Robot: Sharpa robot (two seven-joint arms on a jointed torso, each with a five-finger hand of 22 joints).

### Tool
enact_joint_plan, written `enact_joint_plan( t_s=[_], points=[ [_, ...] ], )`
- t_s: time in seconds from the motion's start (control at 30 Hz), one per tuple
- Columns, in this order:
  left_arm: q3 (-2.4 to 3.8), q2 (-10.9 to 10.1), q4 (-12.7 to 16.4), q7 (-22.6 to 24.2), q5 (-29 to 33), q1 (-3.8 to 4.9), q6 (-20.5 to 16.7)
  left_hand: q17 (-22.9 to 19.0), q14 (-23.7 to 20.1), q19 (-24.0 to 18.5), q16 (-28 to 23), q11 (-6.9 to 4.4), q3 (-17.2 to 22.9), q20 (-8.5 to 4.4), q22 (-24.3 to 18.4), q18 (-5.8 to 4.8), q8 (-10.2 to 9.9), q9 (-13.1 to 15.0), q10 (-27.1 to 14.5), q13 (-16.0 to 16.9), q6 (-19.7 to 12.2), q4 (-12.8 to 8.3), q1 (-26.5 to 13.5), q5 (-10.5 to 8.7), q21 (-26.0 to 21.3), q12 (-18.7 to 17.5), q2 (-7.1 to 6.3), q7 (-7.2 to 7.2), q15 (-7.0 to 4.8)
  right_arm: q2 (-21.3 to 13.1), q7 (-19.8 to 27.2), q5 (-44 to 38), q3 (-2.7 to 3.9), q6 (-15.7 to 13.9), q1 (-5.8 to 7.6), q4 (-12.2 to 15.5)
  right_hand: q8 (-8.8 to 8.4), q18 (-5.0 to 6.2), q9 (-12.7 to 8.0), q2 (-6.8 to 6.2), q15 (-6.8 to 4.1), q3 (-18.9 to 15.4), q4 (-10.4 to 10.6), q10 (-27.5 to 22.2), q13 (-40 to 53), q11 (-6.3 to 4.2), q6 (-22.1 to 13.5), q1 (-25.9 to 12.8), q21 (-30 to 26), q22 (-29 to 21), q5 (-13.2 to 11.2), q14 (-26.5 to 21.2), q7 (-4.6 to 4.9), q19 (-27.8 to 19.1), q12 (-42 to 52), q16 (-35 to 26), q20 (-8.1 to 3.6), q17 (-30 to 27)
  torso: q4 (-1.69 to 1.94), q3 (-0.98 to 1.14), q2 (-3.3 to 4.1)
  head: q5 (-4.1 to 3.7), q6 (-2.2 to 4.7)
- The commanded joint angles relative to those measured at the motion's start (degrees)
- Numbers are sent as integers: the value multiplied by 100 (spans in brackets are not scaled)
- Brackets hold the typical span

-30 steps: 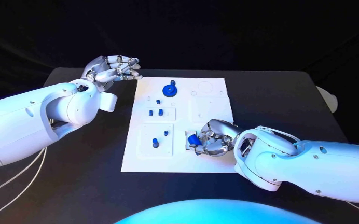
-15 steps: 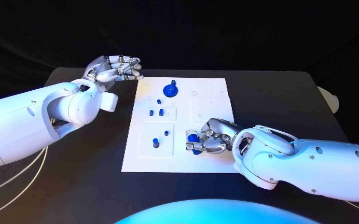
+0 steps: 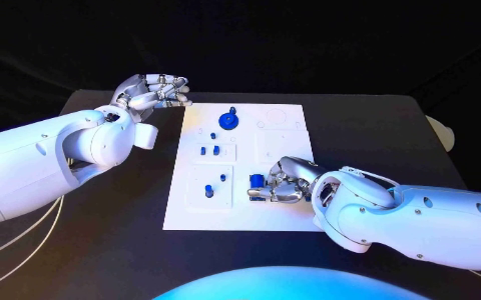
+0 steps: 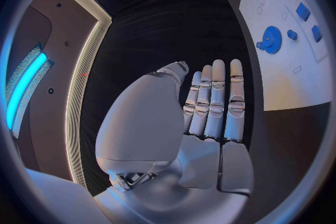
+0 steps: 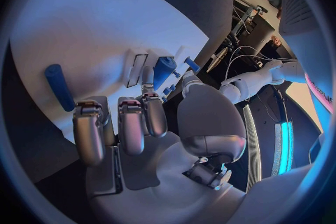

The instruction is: Assemble the parts on the task board

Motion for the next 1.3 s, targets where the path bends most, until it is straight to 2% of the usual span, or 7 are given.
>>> enact_joint_plan(
  t_s=[0.03, 0.33, 0.43, 0.5, 0.57, 0.73, 1.3],
  points=[
    [4, 2, 20, 24, 22, 6, 98, 9, -32, 10, -26, 8, 32, 39, -9, 68, 17, 7, -30, 6, -30, -11, -42, -2, -31, 40, 11, -2, -6, 3, -36, -267, 2, -22, -3, 21, 19, -37, 6, 48, -29, -67, 2, 45, 708, -7, -35, -3, 23, 1506, -20, 552, -12, 598, -35, 17, -12, 1343, -5, 2, -1, 4, -1],
    [4, -9, 21, 20, 22, 6, 99, 10, -32, 9, -26, 8, 34, 39, -11, 68, 17, 7, -31, 6, -31, -11, -42, -2, -33, 40, 12, -2, -6, -112, 124, -433, 4, -310, -2, 185, 74, -38, 12, 281, -36, -280, -11, 85, 759, -17, -20, 281, 25, 1506, 100, 559, -27, 599, 17, 29, -15, 1378, -4, 6, -3, 3, 17],
    [4, -15, 21, 19, 22, 6, 98, 10, -32, 9, -26, 8, 34, 39, -11, 68, 17, 7, -31, 6, -31, -11, -42, -2, -33, 40, 12, -2, -6, -192, 239, -439, 5, -381, -2, 252, 115, -38, 12, 398, -54, -280, -19, 126, 809, -42, 1, 816, 25, 1506, 391, 568, -52, 599, 75, 43, -33, 1419, -10, 5, -4, 3, 21],
    [4, -17, 20, 19, 22, 6, 99, 10, -32, 9, -26, 8, 34, 39, -11, 68, 17, 7, -31, 6, -31, -11, -42, -2, -33, 40, 12, -2, -6, -225, 305, -423, 5, -397, -2, 277, 140, -38, 10, 403, -72, -269, -68, 154, 848, -60, 18, 1191, 25, 1506, 624, 574, -74, 599, 120, 53, -46, 1445, -17, 4, -4, 12, 19],
    [3, -19, 17, 18, 22, 5, 101, 10, -32, 9, -26, 8, 34, 39, -11, 68, 17, 7, -31, 6, -31, -11, -42, -2, -33, 40, 12, -2, -6, -263, 402, -383, 6, -386, -3, 307, 162, -38, 7, 362, -84, -281, -67, 164, 861, -74, 35, 1472, 25, 1506, 707, 575, -89, 599, 132, 55, -57, 1451, -17, 7, -5, 21, 24],
    [2, -19, 11, 17, 22, 5, 105, 10, -32, 9, -26, 8, 34, 39, -11, 68, 17, 7, -31, 6, -31, -11, -42, -2, -33, 40, 12, -2, -6, -286, 486, -345, 6, -320, -3, 317, 201, -38, 3, 361, -107, -204, -101, 195, 905, -106, 70, 1927, 25, 1506, 597, 579, -124, 599, 183, 62, -76, 1471, -1, 8, -7, 16, 21],
    [-6, -28, 12, 11, 22, 5, 101, 12, -35, 5, -27, 9, 45, 42, -16, 66, 22, 8, -33, 8, -33, -9, -45, -2, -42, 44, 19, -1, -5, -250, 465, -363, 7, -114, -3, 209, 228, -38, -13, 346, -128, -142, -57, 224, 947, -131, 97, 2233, 25, 1506, 667, 585, -152, 599, 230, 71, -97, 1499, 5, -4, -1, 15, -7]
  ],
)
